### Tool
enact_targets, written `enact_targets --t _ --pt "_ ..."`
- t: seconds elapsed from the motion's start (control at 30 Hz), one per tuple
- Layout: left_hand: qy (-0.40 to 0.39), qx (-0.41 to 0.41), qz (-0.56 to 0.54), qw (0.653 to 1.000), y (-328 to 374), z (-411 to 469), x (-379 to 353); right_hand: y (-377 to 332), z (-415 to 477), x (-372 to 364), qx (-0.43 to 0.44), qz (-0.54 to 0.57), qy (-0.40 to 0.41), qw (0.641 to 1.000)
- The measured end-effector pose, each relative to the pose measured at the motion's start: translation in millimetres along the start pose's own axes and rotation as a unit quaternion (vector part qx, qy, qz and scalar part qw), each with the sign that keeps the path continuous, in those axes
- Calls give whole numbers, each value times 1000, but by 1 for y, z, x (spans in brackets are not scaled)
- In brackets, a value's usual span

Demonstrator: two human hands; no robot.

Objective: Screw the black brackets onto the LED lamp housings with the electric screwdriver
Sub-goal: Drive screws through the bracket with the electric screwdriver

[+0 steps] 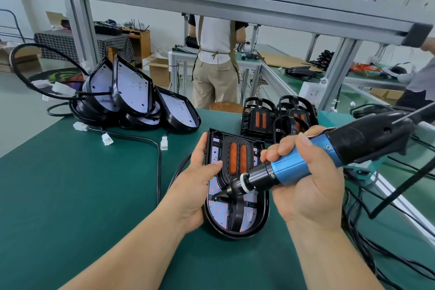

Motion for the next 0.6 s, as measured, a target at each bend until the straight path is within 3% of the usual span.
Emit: enact_targets --t 0.3,0.43,0.6 --pt "38 -35 -2 999 10 1 12 8 7 11 -65 43 137 988" --pt "83 -56 -4 995 23 0 29 -8 28 38 -111 51 274 954" --pt "155 -78 -15 985 36 0 46 -9 38 68 -188 -54 370 908"
Point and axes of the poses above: each hand's wrist, its own z-axis towards the middle knuckle, its own x-axis out of the back of the hand, y = z × x, the point moved 1 cm from there along z, towards the middle knuckle, and after that the axes turned 1 degree about x, right-handed, at the moved point
